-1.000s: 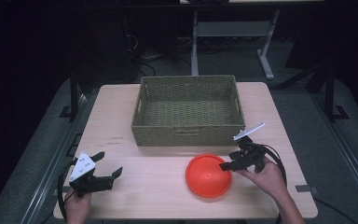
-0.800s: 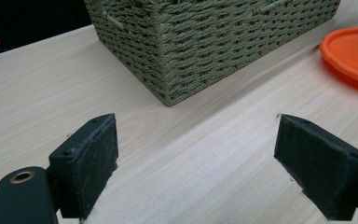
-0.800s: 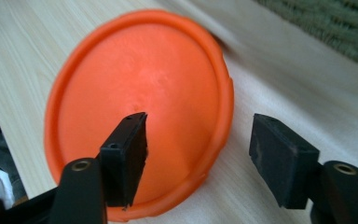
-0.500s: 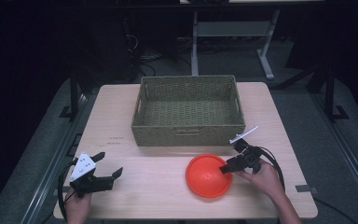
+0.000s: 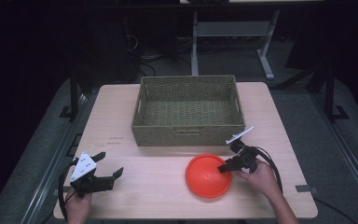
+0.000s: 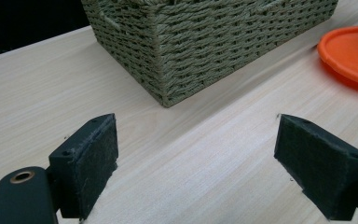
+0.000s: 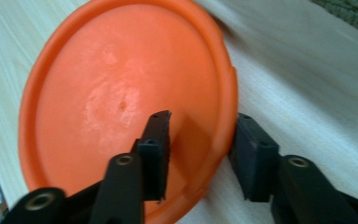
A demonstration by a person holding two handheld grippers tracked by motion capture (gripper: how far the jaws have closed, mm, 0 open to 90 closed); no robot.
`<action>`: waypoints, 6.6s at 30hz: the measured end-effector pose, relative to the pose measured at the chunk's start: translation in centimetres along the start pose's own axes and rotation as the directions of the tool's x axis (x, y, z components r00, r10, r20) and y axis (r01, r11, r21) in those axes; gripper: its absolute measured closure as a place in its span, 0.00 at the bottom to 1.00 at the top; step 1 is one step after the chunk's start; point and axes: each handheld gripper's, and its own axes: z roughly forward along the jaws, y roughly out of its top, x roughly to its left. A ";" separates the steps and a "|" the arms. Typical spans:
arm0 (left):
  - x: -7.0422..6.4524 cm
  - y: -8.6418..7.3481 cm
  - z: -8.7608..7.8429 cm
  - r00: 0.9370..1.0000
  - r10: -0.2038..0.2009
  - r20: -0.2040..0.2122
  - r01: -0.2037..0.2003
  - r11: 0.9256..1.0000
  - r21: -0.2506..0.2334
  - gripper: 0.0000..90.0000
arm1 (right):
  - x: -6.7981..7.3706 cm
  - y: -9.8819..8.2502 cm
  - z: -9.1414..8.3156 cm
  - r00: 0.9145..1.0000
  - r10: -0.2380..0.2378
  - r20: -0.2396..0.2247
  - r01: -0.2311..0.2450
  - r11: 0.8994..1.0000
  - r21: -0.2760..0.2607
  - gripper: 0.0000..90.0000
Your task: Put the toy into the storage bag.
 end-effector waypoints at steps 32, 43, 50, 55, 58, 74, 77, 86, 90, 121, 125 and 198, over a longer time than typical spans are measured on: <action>0.0 0.3 0.2 1.000 0.008 -0.003 -0.008 1.000 -0.026 0.14 | 6.0 4.7 -9.3 0.990 -0.144 0.007 0.143 0.977 -0.155 0.91; 0.0 0.3 0.3 1.000 0.001 -0.002 -0.001 1.000 -0.027 0.14 | 6.5 7.5 -12.9 0.986 -0.157 0.056 0.165 0.970 -0.179 0.91; 0.2 0.3 0.3 1.000 0.012 -0.003 -0.012 1.000 -0.023 0.14 | 6.4 9.9 -14.4 0.984 -0.160 0.071 0.171 0.966 -0.193 0.91; 0.2 0.3 0.2 1.000 0.005 -0.005 -0.005 1.000 -0.029 0.14 | 6.2 11.5 -15.0 0.984 -0.159 0.078 0.171 0.965 -0.201 0.91; 0.1 0.3 0.2 1.000 0.002 -0.008 -0.002 0.999 -0.034 0.14 | 6.1 12.4 -15.4 0.984 -0.154 0.084 0.169 0.964 -0.206 0.91; 0.2 0.3 0.2 1.000 0.010 -0.006 -0.010 0.999 -0.037 0.14 | 4.0 15.6 -16.7 0.989 -0.102 0.106 0.125 0.963 -0.240 0.91; 0.1 0.4 0.3 1.000 0.008 -0.005 -0.009 0.999 -0.038 0.14 | 3.6 16.0 -16.7 0.991 -0.086 0.103 0.109 0.963 -0.246 0.91; 0.0 0.4 0.3 1.000 0.017 0.001 -0.017 0.999 -0.036 0.14 | 2.6 17.0 -16.6 0.993 -0.040 0.109 0.067 0.963 -0.261 0.91; -0.1 0.4 0.4 1.000 0.011 0.003 -0.010 0.999 -0.042 0.14 | 2.3 17.7 -16.2 0.993 -0.021 0.118 0.051 0.965 -0.256 0.91; 0.1 0.4 0.2 1.000 0.020 0.000 -0.020 0.999 -0.036 0.14 | -2.2 21.5 -11.2 0.972 0.141 0.185 -0.094 0.966 -0.240 0.91; 0.0 0.4 0.2 1.000 0.019 0.001 -0.019 0.999 -0.032 0.14 | -2.6 21.5 -10.3 0.972 0.153 0.177 -0.111 0.967 -0.231 0.91; -0.1 0.0 -0.4 1.000 0.006 -0.014 -0.007 0.999 -0.036 0.14 | -7.4 18.5 -4.4 0.937 0.323 0.133 -0.307 0.943 -0.128 0.41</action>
